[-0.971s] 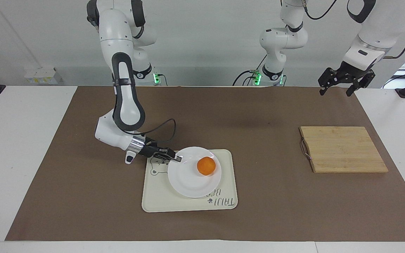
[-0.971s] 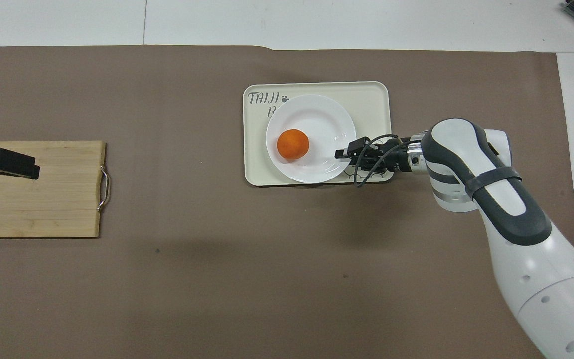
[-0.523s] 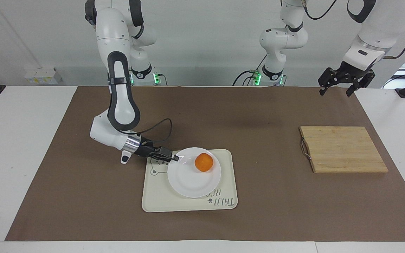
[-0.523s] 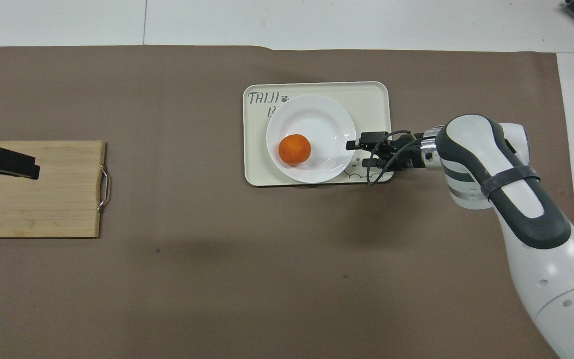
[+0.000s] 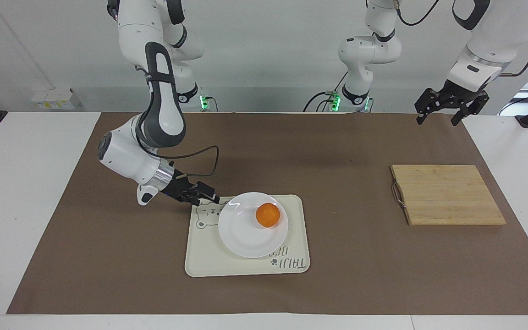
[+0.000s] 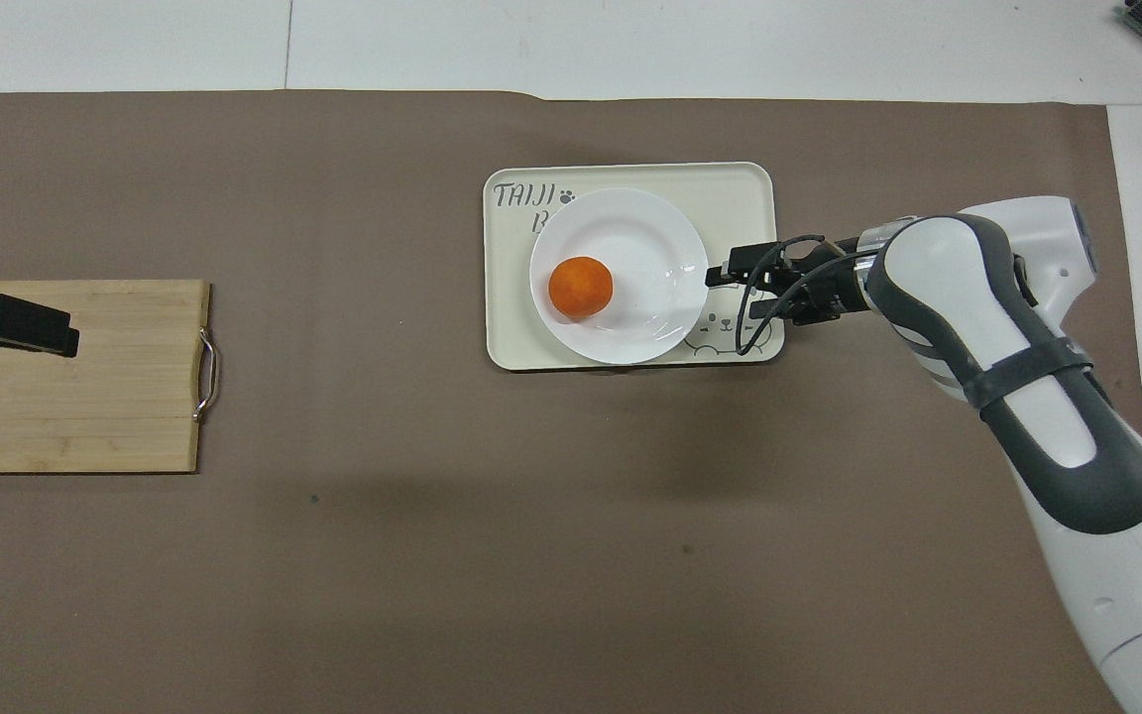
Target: Place orange and plate with both arms
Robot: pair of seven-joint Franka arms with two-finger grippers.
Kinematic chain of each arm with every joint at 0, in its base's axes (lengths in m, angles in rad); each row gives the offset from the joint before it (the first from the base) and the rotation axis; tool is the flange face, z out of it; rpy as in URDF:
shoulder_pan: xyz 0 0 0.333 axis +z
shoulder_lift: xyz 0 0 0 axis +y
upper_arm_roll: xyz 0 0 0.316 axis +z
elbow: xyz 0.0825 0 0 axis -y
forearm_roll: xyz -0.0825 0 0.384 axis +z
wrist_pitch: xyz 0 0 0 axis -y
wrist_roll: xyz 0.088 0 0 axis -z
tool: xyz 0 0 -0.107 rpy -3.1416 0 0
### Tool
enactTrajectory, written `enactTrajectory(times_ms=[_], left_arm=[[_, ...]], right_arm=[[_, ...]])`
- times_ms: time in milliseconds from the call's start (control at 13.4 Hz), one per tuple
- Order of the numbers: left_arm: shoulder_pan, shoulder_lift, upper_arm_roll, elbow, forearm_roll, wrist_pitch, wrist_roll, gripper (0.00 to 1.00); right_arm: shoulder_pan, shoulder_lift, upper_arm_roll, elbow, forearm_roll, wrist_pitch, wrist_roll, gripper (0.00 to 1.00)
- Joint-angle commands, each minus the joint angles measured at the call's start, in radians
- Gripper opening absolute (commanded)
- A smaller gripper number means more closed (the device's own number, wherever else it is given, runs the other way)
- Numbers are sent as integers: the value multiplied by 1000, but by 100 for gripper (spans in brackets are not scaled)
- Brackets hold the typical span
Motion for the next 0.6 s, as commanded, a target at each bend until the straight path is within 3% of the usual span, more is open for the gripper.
enactTrajectory(times_ms=[0, 224, 523], left_arm=[[9, -4, -6, 2, 17, -12, -7, 100], [9, -4, -6, 2, 17, -12, -7, 100], [9, -4, -6, 2, 17, -12, -7, 100]], right_arm=[[-6, -82, 2, -8, -239, -22, 87, 100], [-29, -154, 2, -8, -419, -80, 119, 100], [-82, -222, -6, -7, -480, -159, 118, 100]])
